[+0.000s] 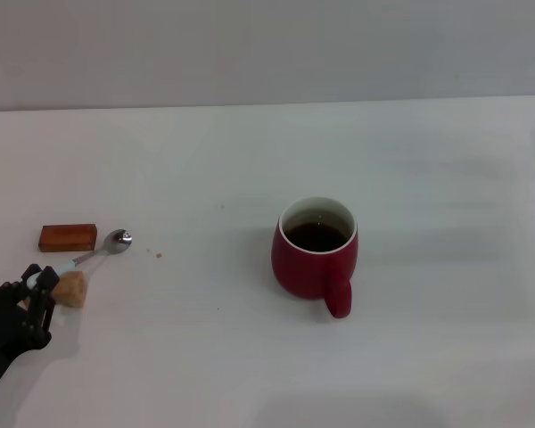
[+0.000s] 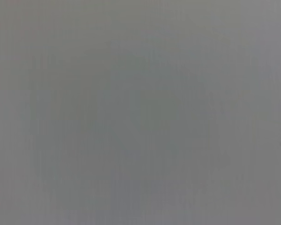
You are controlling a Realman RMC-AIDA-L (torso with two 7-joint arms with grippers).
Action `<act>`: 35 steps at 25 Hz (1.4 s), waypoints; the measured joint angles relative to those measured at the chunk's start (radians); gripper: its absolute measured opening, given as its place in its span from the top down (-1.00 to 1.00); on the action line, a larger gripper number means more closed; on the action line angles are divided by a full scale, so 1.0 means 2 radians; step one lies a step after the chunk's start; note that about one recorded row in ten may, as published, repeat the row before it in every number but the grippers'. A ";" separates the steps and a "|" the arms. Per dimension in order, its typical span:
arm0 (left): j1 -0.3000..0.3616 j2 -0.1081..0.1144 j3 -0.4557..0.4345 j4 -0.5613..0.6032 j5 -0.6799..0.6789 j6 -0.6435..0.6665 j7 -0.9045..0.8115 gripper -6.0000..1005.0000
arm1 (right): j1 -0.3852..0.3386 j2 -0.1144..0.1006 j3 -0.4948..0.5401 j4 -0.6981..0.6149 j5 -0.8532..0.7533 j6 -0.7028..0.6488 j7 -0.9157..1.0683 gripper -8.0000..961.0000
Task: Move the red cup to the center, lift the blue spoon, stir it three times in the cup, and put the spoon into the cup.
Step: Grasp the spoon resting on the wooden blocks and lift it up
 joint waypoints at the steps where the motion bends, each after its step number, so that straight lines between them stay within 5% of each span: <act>1: 0.000 0.000 0.000 0.003 0.000 0.001 0.000 0.65 | 0.000 0.000 0.000 0.000 0.000 0.000 0.000 -0.23; 35: -0.028 0.002 0.001 0.045 0.006 0.014 -0.040 0.70 | 0.002 0.001 -0.003 0.007 0.000 0.001 0.000 -0.23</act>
